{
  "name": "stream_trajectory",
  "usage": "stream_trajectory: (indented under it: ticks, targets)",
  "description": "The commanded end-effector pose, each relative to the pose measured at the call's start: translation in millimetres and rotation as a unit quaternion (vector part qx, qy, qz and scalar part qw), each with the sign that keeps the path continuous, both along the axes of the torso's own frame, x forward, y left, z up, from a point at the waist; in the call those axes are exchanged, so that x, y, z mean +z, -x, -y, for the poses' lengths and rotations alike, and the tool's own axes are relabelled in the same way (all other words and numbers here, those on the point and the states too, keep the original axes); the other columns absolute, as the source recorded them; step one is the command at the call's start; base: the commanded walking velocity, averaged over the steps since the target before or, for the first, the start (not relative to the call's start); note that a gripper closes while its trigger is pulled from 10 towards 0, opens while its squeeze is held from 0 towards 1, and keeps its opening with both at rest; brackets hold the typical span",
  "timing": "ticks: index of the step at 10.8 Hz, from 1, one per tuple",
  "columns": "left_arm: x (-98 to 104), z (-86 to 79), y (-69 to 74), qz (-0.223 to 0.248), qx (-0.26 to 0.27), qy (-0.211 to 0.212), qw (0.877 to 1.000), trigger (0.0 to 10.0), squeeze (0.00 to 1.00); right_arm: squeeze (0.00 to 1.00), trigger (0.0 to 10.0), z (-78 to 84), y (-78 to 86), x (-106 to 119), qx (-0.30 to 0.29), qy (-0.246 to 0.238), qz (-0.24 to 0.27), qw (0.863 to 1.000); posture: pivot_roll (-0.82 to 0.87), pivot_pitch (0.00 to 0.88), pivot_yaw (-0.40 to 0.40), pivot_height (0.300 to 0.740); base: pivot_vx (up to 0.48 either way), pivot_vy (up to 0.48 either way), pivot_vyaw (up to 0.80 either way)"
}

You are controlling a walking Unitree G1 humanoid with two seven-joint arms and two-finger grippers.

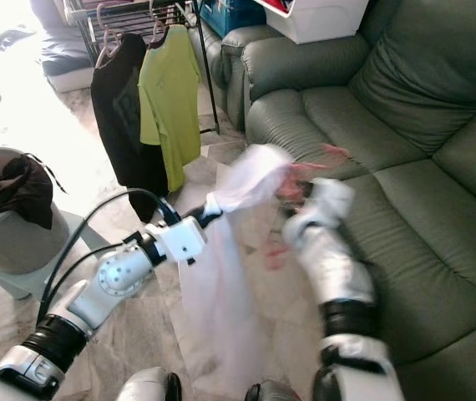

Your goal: Hang hanger

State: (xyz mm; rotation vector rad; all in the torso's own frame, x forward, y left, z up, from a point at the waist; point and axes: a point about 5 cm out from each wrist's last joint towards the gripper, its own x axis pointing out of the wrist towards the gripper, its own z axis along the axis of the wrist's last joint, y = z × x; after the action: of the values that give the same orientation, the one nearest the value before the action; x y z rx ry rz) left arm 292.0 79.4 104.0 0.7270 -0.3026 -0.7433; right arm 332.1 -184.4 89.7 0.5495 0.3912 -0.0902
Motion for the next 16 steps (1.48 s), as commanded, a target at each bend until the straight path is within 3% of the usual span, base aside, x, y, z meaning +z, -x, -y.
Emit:
stream_trajectory:
  ticks: [1, 3, 4, 5, 6, 7, 8, 9, 10, 12, 13, 14, 16]
  targets:
    - [17, -4.7, -5.4, 0.035, 0.015, 0.024, 0.999, 10.0, 0.0, 0.0, 10.0, 21.9, -11.5, 23, -0.07, 0.011, 0.045, 0.997, -0.04, 0.019, -0.021, 0.74, 0.0, 0.0, 0.0]
    - [12, -8.4, -3.9, 0.023, 0.023, 0.018, 0.999, 10.0, 0.0, 0.0, 10.0, 49.7, -32.6, 76, -0.165, -0.023, 0.152, 0.974, -0.03, 0.02, -0.019, 0.74, 0.0, 0.0, 0.0]
    - [7, -6.1, -0.8, 0.01, 0.019, 0.013, 1.0, 10.0, 0.0, 0.0, 10.0, 46.8, -45.3, 113, -0.164, -0.048, 0.229, 0.958, -0.03, 0.02, -0.018, 0.74, 0.0, 0.0, 0.0]
    - [-1, -1.1, 3.0, -0.011, 0.008, 0.003, 1.0, 10.0, 0.0, 0.0, 10.0, 28.7, -54.5, 148, -0.12, -0.058, 0.302, 0.944, -0.03, 0.02, -0.018, 0.74, 0.0, 0.0, 0.0]
    - [-6, 6.4, 8.7, -0.035, -0.016, 0.001, 0.999, 10.0, 0.0, 0.0, 10.0, -3.2, -55.4, 164, -0.045, -0.043, 0.345, 0.936, -0.02, 0.02, -0.02, 0.74, 0.0, 0.0, 0.0]
    - [-15, 16.2, 16.9, -0.066, -0.048, -0.011, 0.997, 10.0, 0.0, 0.0, 10.0, -42.8, -49.7, 169, 0.035, -0.024, 0.379, 0.924, -0.02, 0.022, -0.021, 0.74, 0.0, 0.0, 0.0]
    - [-19, 22.6, 21.6, -0.085, -0.064, -0.014, 0.994, 10.0, 0.0, 0.0, 10.0, -65.3, -43.8, 167, 0.079, 0.011, 0.398, 0.914, -0.02, 0.025, -0.017, 0.74, 0.0, 0.0, 0.0]
    - [-20, 28.4, 24.8, -0.098, -0.077, -0.012, 0.992, 10.0, 0.0, 0.0, 10.0, -78.4, -41.0, 165, 0.107, 0.031, 0.409, 0.906, -0.02, 0.025, -0.017, 0.74, 0.0, 0.0, 0.0]
    - [-21, 34.5, 27.2, -0.111, -0.085, -0.007, 0.99, 10.0, 0.0, 0.0, 10.0, -88.9, -35.3, 162, 0.144, 0.088, 0.429, 0.887, -0.03, 0.026, -0.017, 0.74, 0.0, 0.0, 0.0]
    - [-25, 39.2, 29.1, -0.134, -0.098, -0.011, 0.986, 10.0, 0.0, 0.0, 10.0, -95.2, -23.6, 152, 0.189, 0.172, 0.449, 0.856, -0.03, 0.026, -0.022, 0.74, 0.0, 0.0, 0.0]
    - [-25, 39.7, 27.8, -0.146, -0.086, 0.008, 0.985, 10.0, 0.55, 0.0, 10.0, -95.9, -16.4, 142, 0.209, 0.198, 0.45, 0.845, -0.03, 0.026, -0.022, 0.74, 0.0, 0.0, 0.0]
    - [-25, 41.4, 28.4, -0.159, -0.092, 0.017, 0.983, 10.0, 1.0, 0.0, 10.0, -95.1, -8.3, 129, 0.228, 0.219, 0.448, 0.836, -0.03, 0.027, -0.021, 0.74, 0.0, 0.0, 0.0]
    - [-27, 43.1, 33.9, -0.171, -0.112, 0.02, 0.979, 10.0, 1.0, 0.0, 10.0, -94.8, 4.1, 113, 0.243, 0.241, 0.447, 0.826, -0.03, 0.026, -0.018, 0.74, 0.0, 0.0, 0.0]
